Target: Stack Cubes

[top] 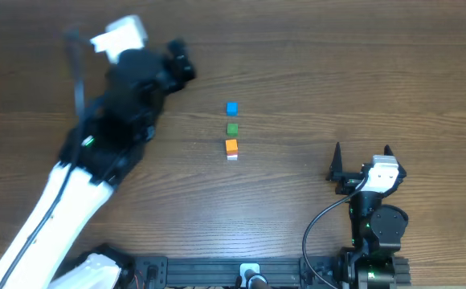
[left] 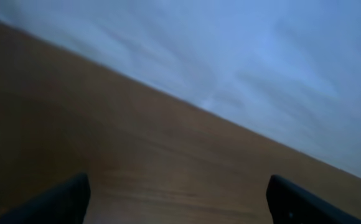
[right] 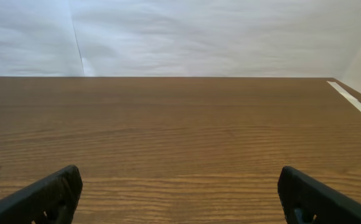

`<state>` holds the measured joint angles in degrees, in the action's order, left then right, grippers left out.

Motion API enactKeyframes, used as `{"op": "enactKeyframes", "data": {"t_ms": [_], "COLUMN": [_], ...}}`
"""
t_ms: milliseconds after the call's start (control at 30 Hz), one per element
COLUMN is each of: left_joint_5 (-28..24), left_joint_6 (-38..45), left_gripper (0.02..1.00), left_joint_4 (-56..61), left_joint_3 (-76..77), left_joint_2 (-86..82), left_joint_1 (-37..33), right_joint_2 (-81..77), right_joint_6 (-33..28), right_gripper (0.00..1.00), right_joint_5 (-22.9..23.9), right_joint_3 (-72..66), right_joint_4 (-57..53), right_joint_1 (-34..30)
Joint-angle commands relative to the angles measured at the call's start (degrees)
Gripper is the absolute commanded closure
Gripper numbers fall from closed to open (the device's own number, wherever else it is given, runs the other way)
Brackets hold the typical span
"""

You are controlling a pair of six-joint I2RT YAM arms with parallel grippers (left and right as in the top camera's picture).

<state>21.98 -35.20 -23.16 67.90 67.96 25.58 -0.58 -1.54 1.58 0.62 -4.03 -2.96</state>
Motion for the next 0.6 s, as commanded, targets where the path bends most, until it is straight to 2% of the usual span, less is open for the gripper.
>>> {"op": "enactKeyframes", "data": {"t_ms": [33,67,233,300,400,500,533,600], "left_joint_5": [-10.4,-12.5,-13.3,-14.8,-17.1,-22.0,-26.3,-30.6], "left_joint_6": [11.8,13.1,19.2,22.5,23.3,23.8,26.1,27.8], "left_gripper": [0.132,0.145,0.139,0.108,0.102,0.095,0.064,0.040], "left_joint_4": [1.7,1.7,4.3,10.1,17.0,23.7,26.5,28.2], "left_joint_3": [-5.8,-7.6,-13.9,-20.3,-29.2,-40.1,-44.9,-48.9], "left_joint_2": [-8.4,-11.2,-20.4,-26.8,-34.0,-42.8,-46.7,-50.2], "left_joint_1": [-8.6,-11.7,-17.8,-20.1,-22.6,-25.9,-27.8,-29.7], "right_joint_2": [0.3,0.3,0.3,0.3,0.3,0.3,0.3,0.3], "right_joint_6": [0.0,0.0,0.0,0.0,0.0,0.0,0.0,0.0], "right_gripper": [0.007,0.009,0.007,0.007,0.009,0.007,0.009,0.009], "right_joint_5": [-0.3,-0.3,-0.3,-0.3,-0.3,-0.3,-0.3,-0.3], "right_joint_3": [-0.3,-0.3,-0.3,-0.3,-0.3,-0.3,-0.3,-0.3], "right_joint_4": [-0.1,-0.1,-0.1,-0.1,-0.1,-0.1,-0.1,-0.1], "right_joint_1": [0.3,0.3,0.3,0.3,0.3,0.3,0.3,0.3]}}
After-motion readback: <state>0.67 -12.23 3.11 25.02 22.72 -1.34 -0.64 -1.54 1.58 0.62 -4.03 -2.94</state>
